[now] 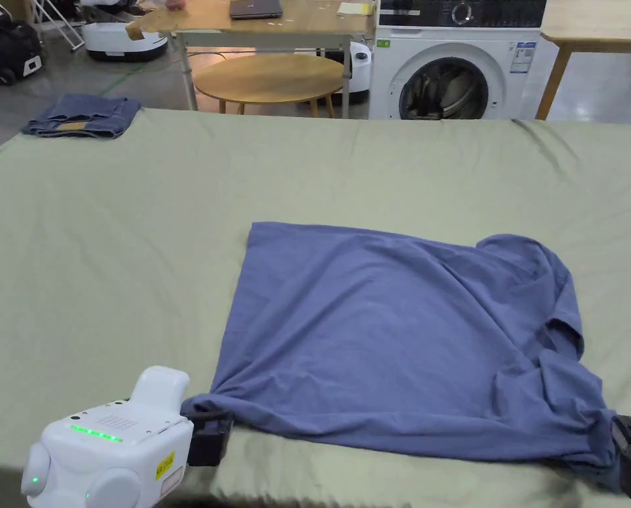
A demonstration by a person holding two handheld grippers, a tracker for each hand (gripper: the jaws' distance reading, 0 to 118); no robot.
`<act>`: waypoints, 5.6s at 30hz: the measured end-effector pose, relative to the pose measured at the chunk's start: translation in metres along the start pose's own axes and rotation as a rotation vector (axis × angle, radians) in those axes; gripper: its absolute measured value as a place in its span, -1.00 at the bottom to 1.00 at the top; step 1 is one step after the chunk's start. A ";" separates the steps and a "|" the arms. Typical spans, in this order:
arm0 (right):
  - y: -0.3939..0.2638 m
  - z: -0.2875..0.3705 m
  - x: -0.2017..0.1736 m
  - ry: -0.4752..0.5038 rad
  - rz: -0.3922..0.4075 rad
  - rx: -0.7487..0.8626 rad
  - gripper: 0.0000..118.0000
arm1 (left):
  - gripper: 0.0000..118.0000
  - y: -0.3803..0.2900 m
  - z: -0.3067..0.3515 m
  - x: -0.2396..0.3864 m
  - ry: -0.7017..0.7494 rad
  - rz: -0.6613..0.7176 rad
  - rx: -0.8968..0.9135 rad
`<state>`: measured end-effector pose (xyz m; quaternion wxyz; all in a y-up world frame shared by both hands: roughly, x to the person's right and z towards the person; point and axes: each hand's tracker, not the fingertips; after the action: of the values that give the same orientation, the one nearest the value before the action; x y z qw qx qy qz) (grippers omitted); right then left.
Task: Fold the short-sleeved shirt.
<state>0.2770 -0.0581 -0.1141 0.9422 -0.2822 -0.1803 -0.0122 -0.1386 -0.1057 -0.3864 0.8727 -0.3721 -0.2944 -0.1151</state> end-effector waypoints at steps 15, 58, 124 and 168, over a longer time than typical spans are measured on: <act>-0.028 -0.051 0.031 0.070 -0.024 -0.134 -0.30 | -1.00 0.001 -0.001 0.013 0.039 -0.027 -0.036; 0.027 -0.028 -0.038 0.023 -0.253 0.194 -1.00 | -1.00 0.024 0.018 0.058 0.095 0.176 0.242; 0.003 -0.004 0.045 -0.026 -0.241 -0.087 -0.07 | 0.73 0.012 0.052 0.018 0.127 0.084 0.096; 0.139 -0.238 0.099 -0.115 -0.157 -0.214 0.63 | -0.51 0.201 -0.184 -0.027 0.126 0.001 -0.128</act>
<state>0.4666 -0.0610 -0.3379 0.8909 -0.3662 -0.2533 -0.0891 0.0027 -0.0985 -0.6212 0.8638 -0.4194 -0.2309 -0.1567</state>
